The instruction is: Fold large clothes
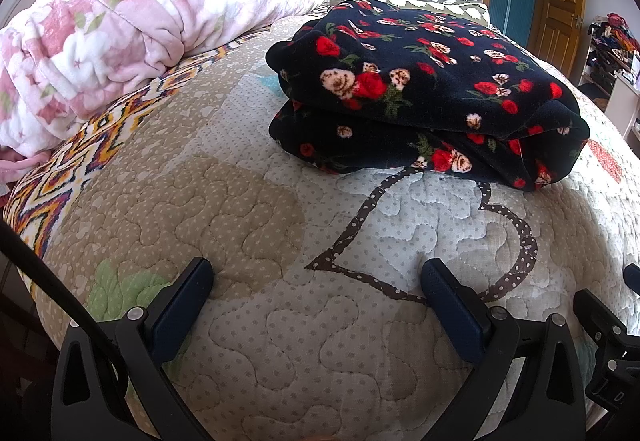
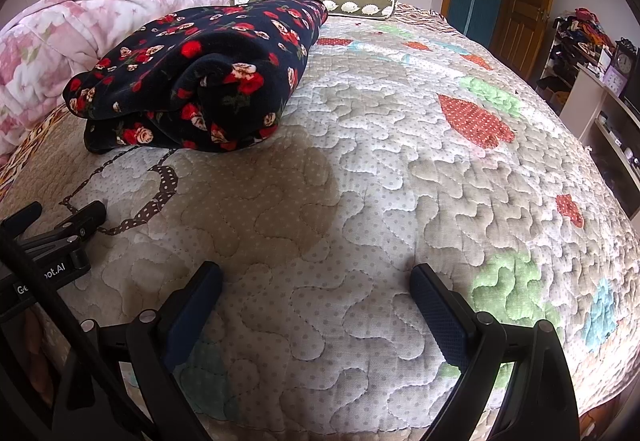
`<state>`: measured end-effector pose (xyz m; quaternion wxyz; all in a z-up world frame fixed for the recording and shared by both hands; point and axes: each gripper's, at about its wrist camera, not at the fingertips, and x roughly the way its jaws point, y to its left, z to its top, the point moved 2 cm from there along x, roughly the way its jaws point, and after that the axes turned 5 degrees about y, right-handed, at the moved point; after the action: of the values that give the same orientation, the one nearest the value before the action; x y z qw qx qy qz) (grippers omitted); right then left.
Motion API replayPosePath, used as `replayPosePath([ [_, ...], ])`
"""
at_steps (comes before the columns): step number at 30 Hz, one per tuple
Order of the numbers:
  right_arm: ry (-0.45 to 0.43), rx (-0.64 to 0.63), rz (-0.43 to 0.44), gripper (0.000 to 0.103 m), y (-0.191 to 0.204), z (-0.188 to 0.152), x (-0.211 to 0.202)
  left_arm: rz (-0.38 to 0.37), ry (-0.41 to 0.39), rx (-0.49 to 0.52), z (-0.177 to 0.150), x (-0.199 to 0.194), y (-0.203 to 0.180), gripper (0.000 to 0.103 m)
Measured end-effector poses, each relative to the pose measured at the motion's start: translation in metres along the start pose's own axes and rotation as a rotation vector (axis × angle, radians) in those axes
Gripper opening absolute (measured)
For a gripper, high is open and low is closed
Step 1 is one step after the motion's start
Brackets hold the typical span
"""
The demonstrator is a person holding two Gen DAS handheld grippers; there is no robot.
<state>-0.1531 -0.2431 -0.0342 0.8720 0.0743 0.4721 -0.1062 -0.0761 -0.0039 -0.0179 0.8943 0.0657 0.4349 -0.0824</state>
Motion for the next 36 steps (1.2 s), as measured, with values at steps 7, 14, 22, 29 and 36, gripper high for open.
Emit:
replayPosePath([
  [7, 0.009, 0.001, -0.006, 0.097, -0.006, 0.006, 0.004, 0.003, -0.005, 0.001, 0.000, -0.001, 0.000, 0.103],
  [14, 0.003, -0.003, -0.008, 0.098, -0.002, 0.003, 0.002, 0.012, -0.001, 0.003, 0.003, -0.001, 0.002, 0.103],
  [22, 0.002, -0.006, -0.010, 0.099, -0.002, 0.003, 0.003, 0.027, 0.010, 0.005, 0.006, 0.004, 0.001, 0.103],
  [29, -0.017, -0.009, 0.006, 0.099, -0.001, -0.002, 0.001, 0.046, 0.028, -0.001, 0.006, 0.004, -0.003, 0.103],
  [36, -0.042, -0.017, 0.015, 0.099, 0.001, -0.008, -0.001, 0.089, 0.044, -0.020, 0.005, 0.002, -0.007, 0.103],
])
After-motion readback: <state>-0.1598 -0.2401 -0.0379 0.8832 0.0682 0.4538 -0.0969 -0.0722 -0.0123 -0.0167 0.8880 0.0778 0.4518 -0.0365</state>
